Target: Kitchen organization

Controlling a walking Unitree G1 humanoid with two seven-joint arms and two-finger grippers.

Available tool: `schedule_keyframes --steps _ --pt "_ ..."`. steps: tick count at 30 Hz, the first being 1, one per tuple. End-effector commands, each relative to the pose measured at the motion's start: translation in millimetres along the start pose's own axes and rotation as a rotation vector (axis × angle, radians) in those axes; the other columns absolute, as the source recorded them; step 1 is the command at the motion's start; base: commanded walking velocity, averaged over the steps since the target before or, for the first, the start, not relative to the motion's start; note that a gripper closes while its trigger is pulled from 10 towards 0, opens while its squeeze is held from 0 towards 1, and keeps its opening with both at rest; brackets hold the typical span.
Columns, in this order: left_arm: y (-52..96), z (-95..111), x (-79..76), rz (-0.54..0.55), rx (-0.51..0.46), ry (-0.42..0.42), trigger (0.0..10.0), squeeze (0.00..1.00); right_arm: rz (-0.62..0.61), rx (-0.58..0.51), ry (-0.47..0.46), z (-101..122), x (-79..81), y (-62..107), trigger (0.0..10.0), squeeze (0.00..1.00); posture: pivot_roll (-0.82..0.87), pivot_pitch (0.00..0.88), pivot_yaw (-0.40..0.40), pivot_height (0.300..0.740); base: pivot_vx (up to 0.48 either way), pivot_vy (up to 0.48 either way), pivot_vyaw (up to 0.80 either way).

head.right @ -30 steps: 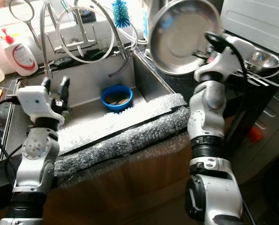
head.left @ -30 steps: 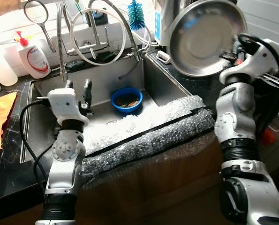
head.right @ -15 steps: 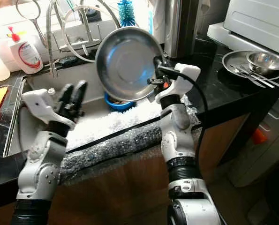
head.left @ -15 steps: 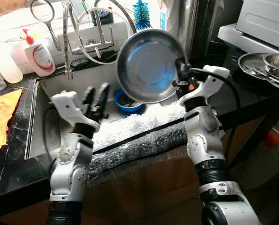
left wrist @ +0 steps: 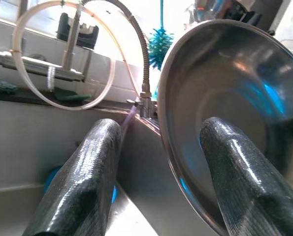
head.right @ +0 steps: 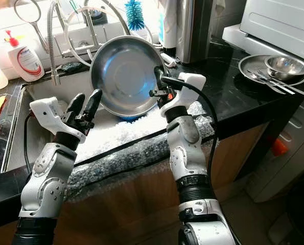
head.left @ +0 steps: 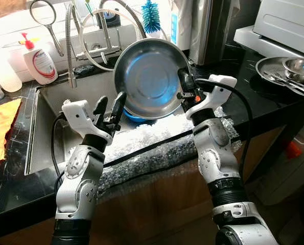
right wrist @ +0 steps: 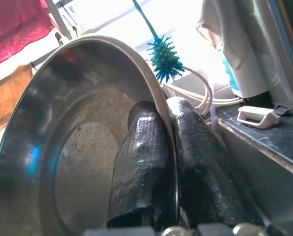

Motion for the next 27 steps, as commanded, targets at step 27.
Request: schedule_keyframes --steps 27 --pt "-4.1 5 6.8 0.057 -0.039 -0.038 9.1 0.00 0.137 0.001 -0.031 5 24.5 -2.2 10.0 0.00 -0.16 0.000 0.107 0.740 0.000 0.000 0.00"
Point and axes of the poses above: a point about 5 cm out from each wrist's last joint towards the gripper, its own y axis pointing back from the gripper into the wrist, its own z axis along the axis of the wrist's last joint, x = y × z, the point moved 1 cm from there along -y, pointing out of the wrist towards the gripper, and after that the axes turned 13 degrees about y, right-handed, at the moved point
